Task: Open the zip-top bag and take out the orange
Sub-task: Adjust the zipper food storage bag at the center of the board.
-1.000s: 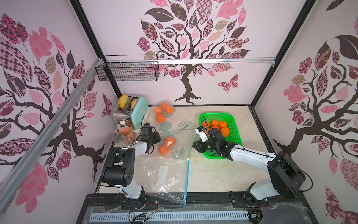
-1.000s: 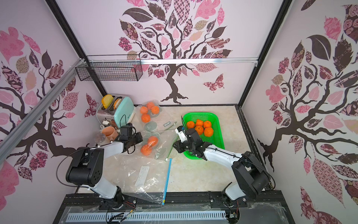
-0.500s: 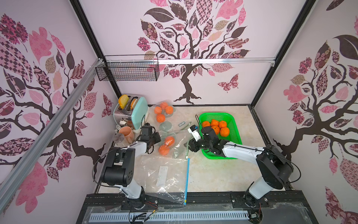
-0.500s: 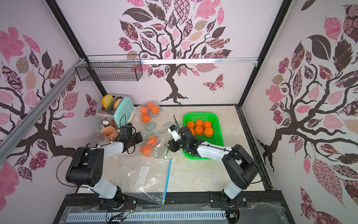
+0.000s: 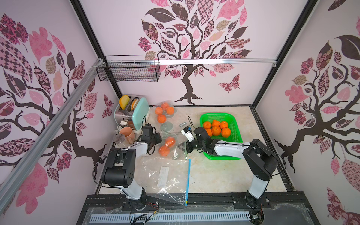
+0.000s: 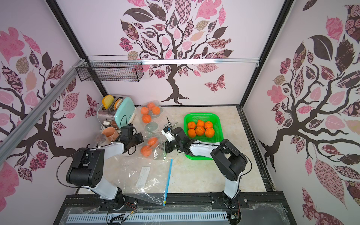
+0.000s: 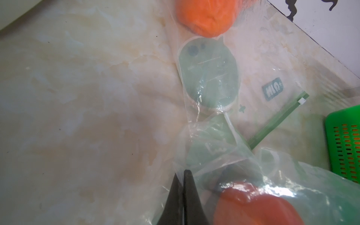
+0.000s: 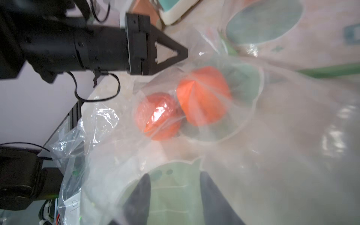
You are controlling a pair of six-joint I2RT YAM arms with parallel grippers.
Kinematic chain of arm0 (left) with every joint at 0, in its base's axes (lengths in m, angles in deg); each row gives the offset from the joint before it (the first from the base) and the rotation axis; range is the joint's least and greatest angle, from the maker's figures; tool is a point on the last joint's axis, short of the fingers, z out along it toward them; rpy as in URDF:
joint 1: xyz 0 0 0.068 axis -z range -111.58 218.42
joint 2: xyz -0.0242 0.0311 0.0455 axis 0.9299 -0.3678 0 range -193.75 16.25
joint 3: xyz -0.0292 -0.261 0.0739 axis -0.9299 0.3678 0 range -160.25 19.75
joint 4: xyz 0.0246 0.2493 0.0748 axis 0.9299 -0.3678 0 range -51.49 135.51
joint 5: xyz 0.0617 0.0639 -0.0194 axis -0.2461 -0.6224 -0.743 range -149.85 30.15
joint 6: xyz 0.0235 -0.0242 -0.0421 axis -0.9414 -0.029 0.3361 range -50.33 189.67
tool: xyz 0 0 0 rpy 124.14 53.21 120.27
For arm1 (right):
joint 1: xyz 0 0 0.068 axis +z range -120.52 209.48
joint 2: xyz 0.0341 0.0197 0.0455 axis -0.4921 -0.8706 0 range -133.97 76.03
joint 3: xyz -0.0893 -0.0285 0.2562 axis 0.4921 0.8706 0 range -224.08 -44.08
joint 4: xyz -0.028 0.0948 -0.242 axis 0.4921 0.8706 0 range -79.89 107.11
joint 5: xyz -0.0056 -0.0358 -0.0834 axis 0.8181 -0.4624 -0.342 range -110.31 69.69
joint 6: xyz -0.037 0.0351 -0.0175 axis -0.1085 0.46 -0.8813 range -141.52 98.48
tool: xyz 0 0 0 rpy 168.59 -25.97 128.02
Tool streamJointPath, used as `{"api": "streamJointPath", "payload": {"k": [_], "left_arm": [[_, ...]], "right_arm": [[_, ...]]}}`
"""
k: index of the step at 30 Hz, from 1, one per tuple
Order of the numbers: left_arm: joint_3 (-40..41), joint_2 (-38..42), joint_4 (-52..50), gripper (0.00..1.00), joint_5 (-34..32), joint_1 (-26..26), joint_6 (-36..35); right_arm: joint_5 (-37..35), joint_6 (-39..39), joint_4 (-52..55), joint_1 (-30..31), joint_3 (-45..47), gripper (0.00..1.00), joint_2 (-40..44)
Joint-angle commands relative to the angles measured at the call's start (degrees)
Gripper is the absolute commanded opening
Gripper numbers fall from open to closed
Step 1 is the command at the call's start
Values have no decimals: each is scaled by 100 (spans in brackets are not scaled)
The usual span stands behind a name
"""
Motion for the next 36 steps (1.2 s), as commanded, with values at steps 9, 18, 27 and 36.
{"api": "streamJointPath", "payload": {"k": [9,18,27,36], "left_arm": [[70,89,331,0,660,-25,89],[276,1275,424,0,892,134,466],[179,2666,-703,0,-38,1074,206],[458,2987,-637,0,-82,1136,281]], "right_arm": [[-86,-337,-832,234,680,65,43],[-425,-393,-1729,232,1257,66,233],[-934,-261,-2470,238,1955,71,442],[-1150,-134,-2417,260,1994,75,269]]}}
